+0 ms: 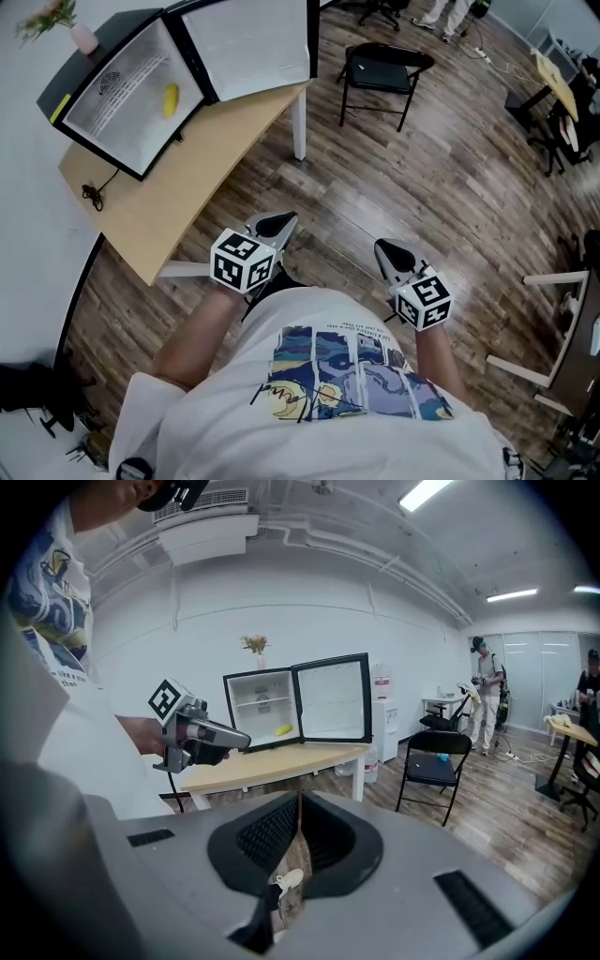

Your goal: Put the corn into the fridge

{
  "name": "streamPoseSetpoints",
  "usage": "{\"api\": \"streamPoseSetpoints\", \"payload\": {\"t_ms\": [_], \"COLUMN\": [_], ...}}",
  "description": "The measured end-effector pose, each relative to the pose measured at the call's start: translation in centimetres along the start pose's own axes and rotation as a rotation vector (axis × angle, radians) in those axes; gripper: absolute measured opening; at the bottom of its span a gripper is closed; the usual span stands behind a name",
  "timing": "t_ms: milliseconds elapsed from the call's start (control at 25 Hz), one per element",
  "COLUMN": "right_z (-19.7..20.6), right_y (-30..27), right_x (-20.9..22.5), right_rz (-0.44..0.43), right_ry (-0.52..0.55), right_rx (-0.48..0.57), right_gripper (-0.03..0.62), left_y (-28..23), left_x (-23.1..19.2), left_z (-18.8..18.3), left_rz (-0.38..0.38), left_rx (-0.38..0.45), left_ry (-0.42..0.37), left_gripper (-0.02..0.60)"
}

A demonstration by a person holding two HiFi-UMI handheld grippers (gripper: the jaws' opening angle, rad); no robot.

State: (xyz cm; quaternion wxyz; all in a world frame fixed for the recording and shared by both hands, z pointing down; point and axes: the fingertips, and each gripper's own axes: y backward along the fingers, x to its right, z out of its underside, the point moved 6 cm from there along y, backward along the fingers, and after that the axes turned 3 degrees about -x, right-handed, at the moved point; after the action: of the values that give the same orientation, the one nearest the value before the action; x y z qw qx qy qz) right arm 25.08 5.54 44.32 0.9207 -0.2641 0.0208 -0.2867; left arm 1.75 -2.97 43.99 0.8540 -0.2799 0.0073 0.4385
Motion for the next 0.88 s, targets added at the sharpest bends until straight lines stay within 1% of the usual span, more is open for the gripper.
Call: {"api": "streamPoseSetpoints", "payload": {"t_ms": [120,240,480,880], "right_z": [0.2,0.4,0.5,1.6], "right_y": [0.0,-0.3,-0.5,-0.3], "right_x": [-0.4,-1.0,-1.9,-2.3], "right_rz": [-0.012,-0.026,-0.046,-0.054], "right_ry": [0.006,0.007,0.029,0.017], "right_rx": [-0.005,-0.008,-0.017,-0.028], "right_gripper": [0.017,0.017,0.012,0.012], "left_y": [0.0,0.3,1.0,1.1], "left_x": [0.6,0.9,1.0,1.4], "left_z": [0.1,0.6,1.8,2.6], "left_rz": [0.021,0.025,0.013,0.002], "left_rx": [-0.004,-0.015,-0.032,-0.058], "left_ry": [0.005,0.01,0.031,0.026], "left_gripper": [0.009,0.009,0.009,0.009]}}
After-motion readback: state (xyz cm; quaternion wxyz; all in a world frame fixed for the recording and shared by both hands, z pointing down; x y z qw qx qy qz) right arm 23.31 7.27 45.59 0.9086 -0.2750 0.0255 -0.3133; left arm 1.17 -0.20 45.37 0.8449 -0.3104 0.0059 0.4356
